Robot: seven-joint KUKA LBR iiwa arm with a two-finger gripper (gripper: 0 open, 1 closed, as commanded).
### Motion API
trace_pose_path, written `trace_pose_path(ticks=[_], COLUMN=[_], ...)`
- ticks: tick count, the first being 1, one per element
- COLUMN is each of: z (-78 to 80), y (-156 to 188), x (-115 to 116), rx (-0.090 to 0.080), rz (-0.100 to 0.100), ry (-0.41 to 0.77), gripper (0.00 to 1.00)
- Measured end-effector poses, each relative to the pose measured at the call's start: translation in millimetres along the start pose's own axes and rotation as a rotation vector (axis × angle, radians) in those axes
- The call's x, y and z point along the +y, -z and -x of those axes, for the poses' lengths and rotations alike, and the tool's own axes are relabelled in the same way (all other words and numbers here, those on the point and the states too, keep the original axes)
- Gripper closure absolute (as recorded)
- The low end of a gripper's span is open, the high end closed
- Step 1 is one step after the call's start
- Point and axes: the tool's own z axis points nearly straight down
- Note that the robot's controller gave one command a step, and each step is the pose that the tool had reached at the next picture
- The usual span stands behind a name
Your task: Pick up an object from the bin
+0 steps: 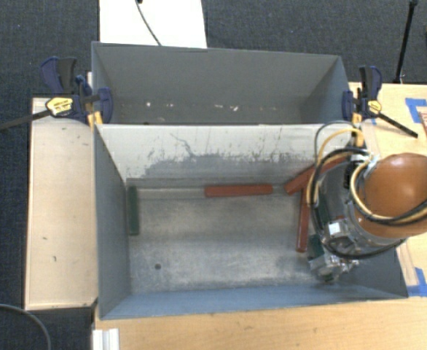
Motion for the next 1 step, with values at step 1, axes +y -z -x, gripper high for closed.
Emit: trace_pose_path(ticks=[1], z=[43.4], y=[245.7], x=[-35.1], rx=[0.001], rz=[-0.013], ry=[0.017], gripper=[1.00])
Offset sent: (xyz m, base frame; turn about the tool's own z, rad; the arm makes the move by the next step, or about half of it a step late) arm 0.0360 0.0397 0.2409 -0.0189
